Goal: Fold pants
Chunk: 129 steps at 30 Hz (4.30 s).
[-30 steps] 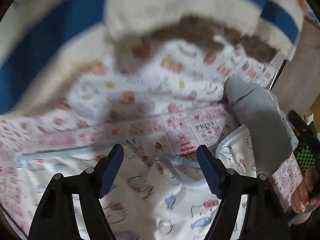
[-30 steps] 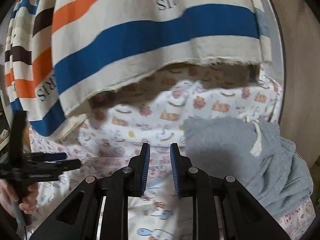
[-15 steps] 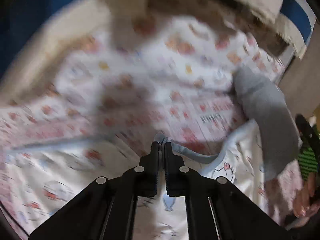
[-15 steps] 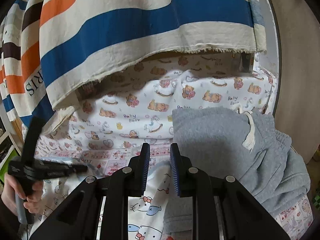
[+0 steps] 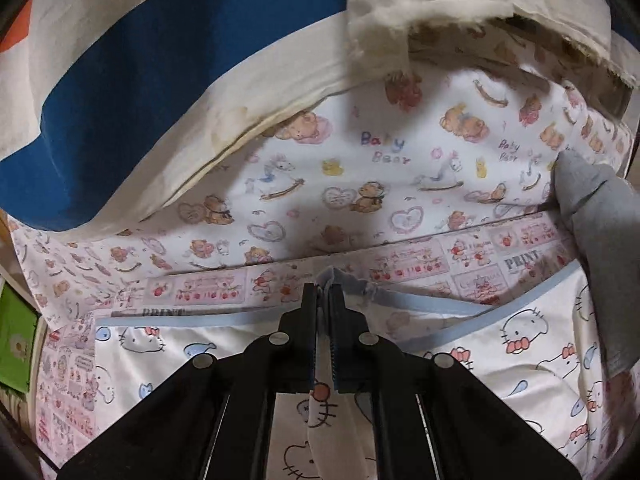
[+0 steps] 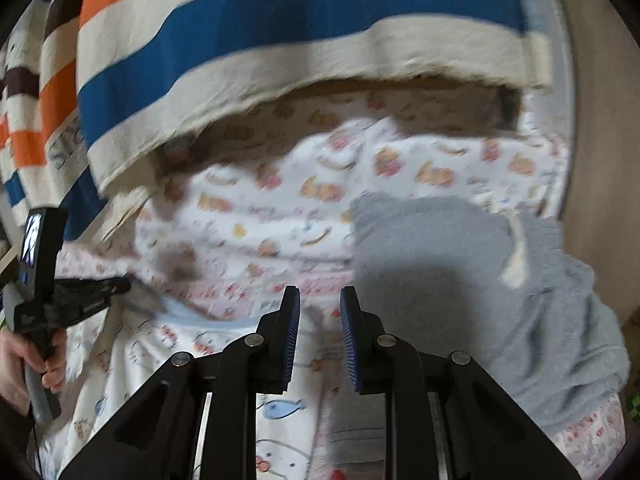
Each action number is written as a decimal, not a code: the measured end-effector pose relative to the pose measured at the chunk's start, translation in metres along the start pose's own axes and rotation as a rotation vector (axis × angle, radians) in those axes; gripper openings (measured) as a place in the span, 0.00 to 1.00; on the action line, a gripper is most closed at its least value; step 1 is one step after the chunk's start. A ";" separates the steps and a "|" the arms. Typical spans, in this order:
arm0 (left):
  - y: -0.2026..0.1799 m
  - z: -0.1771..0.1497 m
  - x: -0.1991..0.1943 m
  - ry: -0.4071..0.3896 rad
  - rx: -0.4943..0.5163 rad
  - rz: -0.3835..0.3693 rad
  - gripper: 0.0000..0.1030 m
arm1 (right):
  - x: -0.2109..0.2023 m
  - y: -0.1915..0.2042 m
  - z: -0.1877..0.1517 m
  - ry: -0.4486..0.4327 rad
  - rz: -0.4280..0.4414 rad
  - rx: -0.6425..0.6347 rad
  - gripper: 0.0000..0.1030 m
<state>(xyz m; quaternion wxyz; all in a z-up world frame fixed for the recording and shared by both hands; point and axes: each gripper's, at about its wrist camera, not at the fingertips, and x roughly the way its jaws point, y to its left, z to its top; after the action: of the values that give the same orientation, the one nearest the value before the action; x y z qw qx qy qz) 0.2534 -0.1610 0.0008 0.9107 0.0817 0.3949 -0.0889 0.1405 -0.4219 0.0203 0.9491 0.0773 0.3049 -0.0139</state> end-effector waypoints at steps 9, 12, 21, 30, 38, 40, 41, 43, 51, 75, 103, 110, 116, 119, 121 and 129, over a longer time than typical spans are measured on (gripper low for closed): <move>-0.002 0.008 -0.007 -0.043 -0.007 -0.014 0.04 | 0.075 0.023 0.001 0.247 -0.109 -0.117 0.50; 0.002 0.013 -0.006 -0.041 -0.024 -0.024 0.04 | 0.091 0.030 0.001 0.278 -0.108 -0.156 0.32; -0.019 0.017 0.009 -0.017 0.027 -0.062 0.05 | 0.075 0.016 0.012 0.062 -0.261 -0.121 0.02; -0.043 0.033 0.046 0.028 0.068 -0.069 0.10 | 0.093 0.011 0.019 0.156 -0.326 -0.142 0.02; -0.031 0.011 0.002 -0.125 0.071 -0.075 0.56 | 0.049 0.001 0.015 0.033 -0.215 -0.044 0.45; -0.025 0.000 -0.025 -0.179 0.065 -0.074 0.57 | 0.029 0.005 0.016 -0.010 -0.219 -0.045 0.56; -0.023 -0.006 -0.040 -0.208 0.059 -0.077 0.59 | 0.015 0.008 0.015 -0.030 -0.202 -0.052 0.56; -0.018 -0.017 -0.069 -0.265 0.059 -0.077 0.62 | -0.011 0.014 0.011 -0.060 -0.161 -0.058 0.56; 0.005 -0.083 -0.193 -0.508 0.063 -0.080 0.71 | -0.146 0.045 -0.032 -0.248 -0.052 -0.133 0.56; 0.073 -0.263 -0.279 -0.661 -0.028 0.177 0.92 | -0.240 0.100 -0.211 -0.295 -0.020 -0.089 0.60; 0.061 -0.315 -0.250 -0.606 -0.080 0.245 0.91 | -0.188 0.141 -0.256 -0.103 -0.090 -0.218 0.48; 0.047 -0.319 -0.254 -0.627 -0.043 0.254 0.91 | -0.189 0.139 -0.260 -0.107 -0.116 -0.196 0.32; 0.029 -0.324 -0.252 -0.615 0.011 0.201 0.91 | -0.192 0.122 -0.260 -0.096 -0.110 -0.134 0.31; 0.013 -0.326 -0.252 -0.606 0.073 0.132 0.90 | -0.198 0.122 -0.262 -0.111 -0.118 -0.152 0.31; 0.001 -0.327 -0.253 -0.611 0.107 0.099 0.90 | -0.200 0.121 -0.262 -0.113 -0.122 -0.147 0.31; -0.055 -0.326 -0.251 -0.529 0.248 -0.179 0.59 | -0.230 0.100 -0.261 -0.201 -0.052 -0.058 0.31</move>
<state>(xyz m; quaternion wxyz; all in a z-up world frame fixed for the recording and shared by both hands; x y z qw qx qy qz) -0.1577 -0.1182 -0.0388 0.9536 0.1312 0.1360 -0.2345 -0.1896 -0.2874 -0.0413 0.9761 0.0399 0.2104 -0.0371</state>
